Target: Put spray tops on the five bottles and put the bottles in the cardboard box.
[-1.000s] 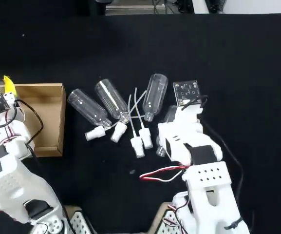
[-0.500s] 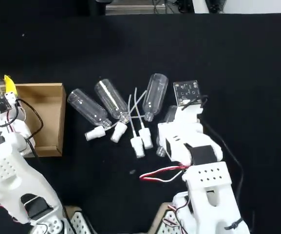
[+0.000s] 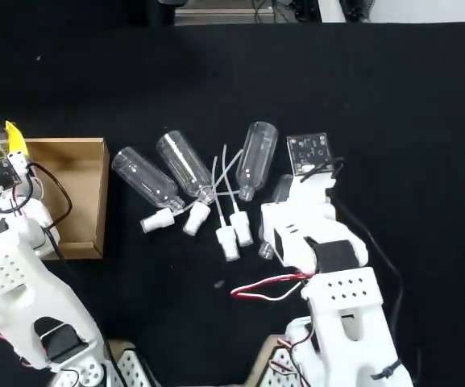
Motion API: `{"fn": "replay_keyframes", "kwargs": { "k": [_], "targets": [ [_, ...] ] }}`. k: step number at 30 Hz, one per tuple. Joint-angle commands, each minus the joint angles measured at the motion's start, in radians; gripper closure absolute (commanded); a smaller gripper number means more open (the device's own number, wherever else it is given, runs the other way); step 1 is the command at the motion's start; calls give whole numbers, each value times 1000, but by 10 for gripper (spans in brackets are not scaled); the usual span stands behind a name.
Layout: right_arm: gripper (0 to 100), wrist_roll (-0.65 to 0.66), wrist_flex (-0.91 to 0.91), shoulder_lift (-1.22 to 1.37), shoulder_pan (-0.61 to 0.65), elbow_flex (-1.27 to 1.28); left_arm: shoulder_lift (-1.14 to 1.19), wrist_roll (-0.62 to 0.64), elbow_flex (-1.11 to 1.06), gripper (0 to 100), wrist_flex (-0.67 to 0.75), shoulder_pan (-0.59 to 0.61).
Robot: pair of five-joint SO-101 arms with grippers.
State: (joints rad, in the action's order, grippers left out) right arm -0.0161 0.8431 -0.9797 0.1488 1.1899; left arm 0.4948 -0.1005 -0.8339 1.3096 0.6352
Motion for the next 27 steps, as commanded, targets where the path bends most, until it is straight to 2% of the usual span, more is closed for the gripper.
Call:
{"fn": "replay_keyframes", "kwargs": {
  "k": [1,3,8,14,27],
  "targets": [
    [759,-8,-29,-15,9,-7,-8,9,13,812,26,-5],
    [759,-8,-29,-15,9,-7,-8,9,13,779,26,-5],
    [759,-8,-29,-15,9,-7,-8,9,5,783,18,-2],
    [759,-8,-29,-15,9,-7,-8,9,-2,782,-61,2],
    [759,-8,-29,-15,9,-7,-9,6,-1,781,-63,1]
  ]
}}
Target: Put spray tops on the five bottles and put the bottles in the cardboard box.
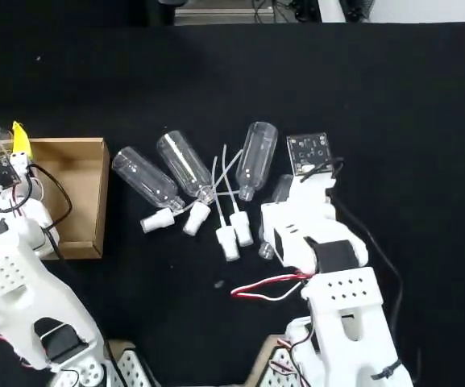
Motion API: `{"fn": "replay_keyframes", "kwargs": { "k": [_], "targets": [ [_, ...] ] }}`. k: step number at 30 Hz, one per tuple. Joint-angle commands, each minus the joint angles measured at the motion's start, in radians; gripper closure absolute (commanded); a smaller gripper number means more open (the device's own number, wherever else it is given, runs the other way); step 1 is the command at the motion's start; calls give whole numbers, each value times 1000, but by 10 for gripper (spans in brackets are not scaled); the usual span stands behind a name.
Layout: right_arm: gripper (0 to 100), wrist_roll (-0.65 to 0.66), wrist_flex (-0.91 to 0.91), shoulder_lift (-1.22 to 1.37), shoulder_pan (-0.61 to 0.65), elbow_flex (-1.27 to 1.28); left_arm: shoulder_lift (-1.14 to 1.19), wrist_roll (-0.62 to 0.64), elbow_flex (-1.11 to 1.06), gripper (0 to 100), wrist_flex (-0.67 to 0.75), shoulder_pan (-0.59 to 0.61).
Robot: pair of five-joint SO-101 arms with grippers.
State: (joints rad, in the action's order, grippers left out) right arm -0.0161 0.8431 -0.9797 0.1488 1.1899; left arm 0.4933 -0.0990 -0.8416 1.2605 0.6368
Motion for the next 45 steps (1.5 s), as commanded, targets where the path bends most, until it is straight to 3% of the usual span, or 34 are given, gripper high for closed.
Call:
{"fn": "replay_keyframes", "kwargs": {
  "k": [1,4,9,25,36,45],
  "targets": [
    [759,-8,-29,-15,9,-7,-8,5,7,781,-14,-1],
    [759,-8,-29,-15,9,-7,-8,6,12,766,-14,-1],
    [759,-8,-29,-15,8,-7,-8,8,10,647,-14,-1],
    [759,-8,-29,-15,8,-7,-23,8,15,645,-8,44],
    [759,-5,-28,-15,8,-7,-221,8,-99,646,-17,21],
    [759,-2,-25,-15,8,-7,-382,9,-139,646,-267,44]
  ]
}}
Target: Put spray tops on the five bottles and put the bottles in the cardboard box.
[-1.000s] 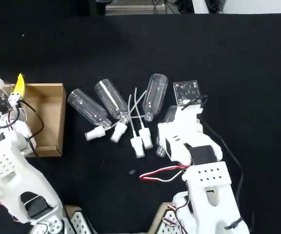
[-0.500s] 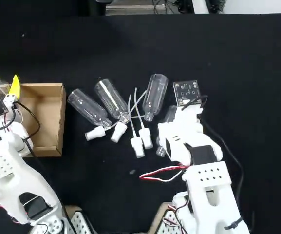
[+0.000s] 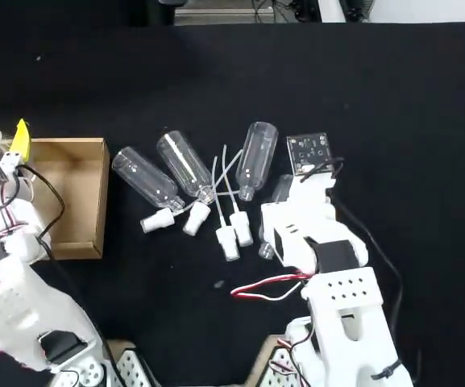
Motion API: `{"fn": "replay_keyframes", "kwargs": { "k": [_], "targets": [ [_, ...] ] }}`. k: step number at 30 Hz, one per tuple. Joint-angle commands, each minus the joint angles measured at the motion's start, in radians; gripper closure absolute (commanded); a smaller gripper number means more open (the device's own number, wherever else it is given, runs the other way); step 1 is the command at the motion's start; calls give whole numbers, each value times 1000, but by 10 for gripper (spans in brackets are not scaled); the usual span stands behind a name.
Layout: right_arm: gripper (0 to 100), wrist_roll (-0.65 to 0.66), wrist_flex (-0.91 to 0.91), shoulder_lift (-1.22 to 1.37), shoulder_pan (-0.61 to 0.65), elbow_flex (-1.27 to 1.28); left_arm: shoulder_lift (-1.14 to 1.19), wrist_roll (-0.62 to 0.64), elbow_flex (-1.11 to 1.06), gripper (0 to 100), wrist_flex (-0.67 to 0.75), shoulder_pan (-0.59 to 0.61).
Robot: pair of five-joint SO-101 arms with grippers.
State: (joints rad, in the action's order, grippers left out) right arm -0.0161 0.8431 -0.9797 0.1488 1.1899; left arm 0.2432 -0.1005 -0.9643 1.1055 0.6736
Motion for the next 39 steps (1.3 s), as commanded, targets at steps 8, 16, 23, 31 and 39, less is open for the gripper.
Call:
{"fn": "replay_keyframes", "kwargs": {
  "k": [8,16,23,31,39],
  "targets": [
    [759,-2,-23,-15,8,-7,-382,11,7,646,-595,10],
    [759,-2,-23,-15,8,-7,-477,6,145,646,-1123,10],
    [759,-2,-23,-15,8,-7,-489,2,263,646,-1510,16],
    [759,-2,-25,-15,6,-7,-489,-69,542,646,-2061,-28],
    [759,0,-23,-15,6,-7,-488,-127,822,646,-2578,-220]
  ]
}}
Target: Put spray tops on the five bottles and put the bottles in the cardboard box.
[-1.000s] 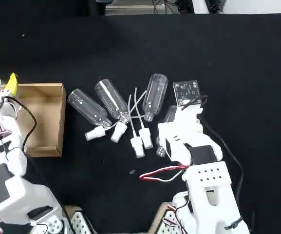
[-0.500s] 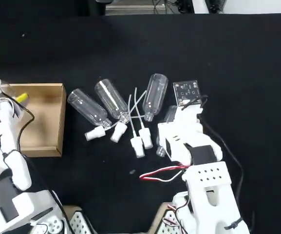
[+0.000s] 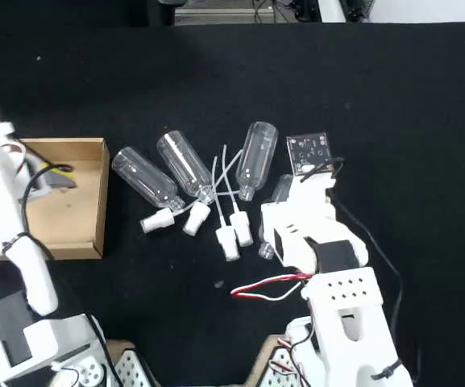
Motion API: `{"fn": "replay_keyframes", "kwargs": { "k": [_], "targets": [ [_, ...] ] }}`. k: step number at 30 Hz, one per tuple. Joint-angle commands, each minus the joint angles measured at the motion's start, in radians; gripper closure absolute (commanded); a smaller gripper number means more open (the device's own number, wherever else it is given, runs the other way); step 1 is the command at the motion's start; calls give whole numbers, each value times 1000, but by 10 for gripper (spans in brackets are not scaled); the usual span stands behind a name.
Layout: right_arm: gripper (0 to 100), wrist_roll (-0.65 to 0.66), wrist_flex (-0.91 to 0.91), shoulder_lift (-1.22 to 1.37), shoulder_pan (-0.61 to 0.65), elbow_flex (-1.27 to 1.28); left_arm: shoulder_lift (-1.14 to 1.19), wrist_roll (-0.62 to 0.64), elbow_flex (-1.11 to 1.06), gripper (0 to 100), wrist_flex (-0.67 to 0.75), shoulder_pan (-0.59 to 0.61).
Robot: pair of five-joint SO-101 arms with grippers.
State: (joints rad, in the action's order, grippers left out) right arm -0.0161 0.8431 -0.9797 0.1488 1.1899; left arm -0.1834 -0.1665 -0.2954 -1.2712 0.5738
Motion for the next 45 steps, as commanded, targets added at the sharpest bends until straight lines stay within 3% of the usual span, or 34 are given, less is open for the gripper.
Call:
{"fn": "replay_keyframes", "kwargs": {
  "k": [1,6,10,15,18,24,35,45],
  "targets": [
    [759,0,-23,-15,6,-7,-61,-107,163,646,-227,-157],
    [759,0,-21,-15,-38,-13,-61,-368,170,646,-313,-332],
    [759,0,-28,-15,-98,-16,-51,-480,180,646,-308,-438],
    [759,0,-28,-15,-114,-15,-12,-526,104,646,-57,-532],
    [759,0,-23,-15,-115,-12,25,-687,68,647,58,-556],
    [759,0,-25,-15,-115,-15,144,-881,140,647,80,-584],
    [759,0,-26,-15,-114,-16,427,-925,392,647,80,-585],
    [759,2,-26,-15,-114,-16,548,-927,404,647,89,-642]
  ]
}}
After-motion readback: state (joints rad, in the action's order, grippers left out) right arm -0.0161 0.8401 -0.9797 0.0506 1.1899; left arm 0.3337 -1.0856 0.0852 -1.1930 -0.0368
